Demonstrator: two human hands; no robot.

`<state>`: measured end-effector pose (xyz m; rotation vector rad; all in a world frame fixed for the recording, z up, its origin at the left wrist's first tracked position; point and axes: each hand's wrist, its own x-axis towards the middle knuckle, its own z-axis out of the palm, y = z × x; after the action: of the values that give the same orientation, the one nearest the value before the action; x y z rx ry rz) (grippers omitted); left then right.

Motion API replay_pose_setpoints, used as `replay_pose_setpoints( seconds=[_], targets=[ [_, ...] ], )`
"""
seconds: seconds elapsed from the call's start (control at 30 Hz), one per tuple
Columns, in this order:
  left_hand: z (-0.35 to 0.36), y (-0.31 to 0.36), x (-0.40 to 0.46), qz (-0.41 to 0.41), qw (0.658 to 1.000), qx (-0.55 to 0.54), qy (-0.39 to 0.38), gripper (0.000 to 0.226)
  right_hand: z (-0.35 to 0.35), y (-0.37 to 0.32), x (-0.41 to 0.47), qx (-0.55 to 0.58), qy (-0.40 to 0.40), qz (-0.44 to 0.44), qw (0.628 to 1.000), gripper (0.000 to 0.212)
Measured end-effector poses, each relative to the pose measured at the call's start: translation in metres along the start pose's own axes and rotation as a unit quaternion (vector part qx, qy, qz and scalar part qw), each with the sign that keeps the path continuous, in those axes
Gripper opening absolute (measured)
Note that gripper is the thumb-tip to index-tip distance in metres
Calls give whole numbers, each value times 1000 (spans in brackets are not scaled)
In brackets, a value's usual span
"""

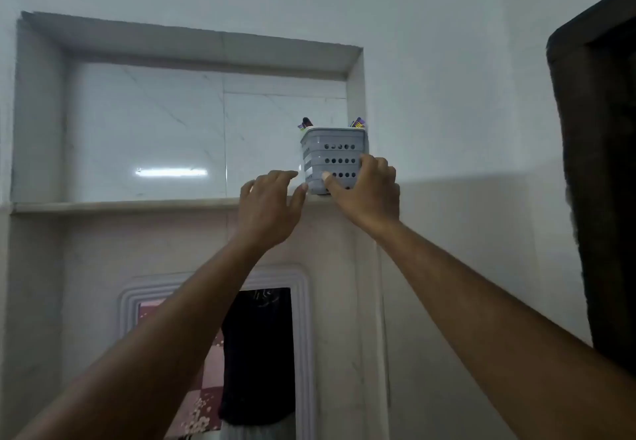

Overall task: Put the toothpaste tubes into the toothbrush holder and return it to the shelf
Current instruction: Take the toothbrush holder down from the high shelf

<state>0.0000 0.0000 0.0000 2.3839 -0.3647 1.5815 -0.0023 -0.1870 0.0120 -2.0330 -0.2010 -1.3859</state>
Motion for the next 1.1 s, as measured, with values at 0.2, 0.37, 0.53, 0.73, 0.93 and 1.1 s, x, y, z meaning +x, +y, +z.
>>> replay_pose_setpoints(
  seconds=[0.2,0.37,0.53,0.73,0.93,1.1],
  targets=[
    [19,-9,-3,-2,993,114,9,60,24,-3,0,-97,78,-10,992,95],
    [18,-14,-8,8,989,142,28,57,41,-10,2,-55,105,20,993,113],
    [10,-22,-12,21,989,141,26,50,46,-16,5,11,114,45,992,113],
    [4,-26,-14,23,989,144,20,49,44,-22,10,43,77,36,995,121],
    [4,-29,-15,30,992,125,20,47,37,-25,6,71,82,45,993,119],
    [7,-29,-14,17,993,112,20,51,22,-26,-3,115,113,58,985,141]
  ],
)
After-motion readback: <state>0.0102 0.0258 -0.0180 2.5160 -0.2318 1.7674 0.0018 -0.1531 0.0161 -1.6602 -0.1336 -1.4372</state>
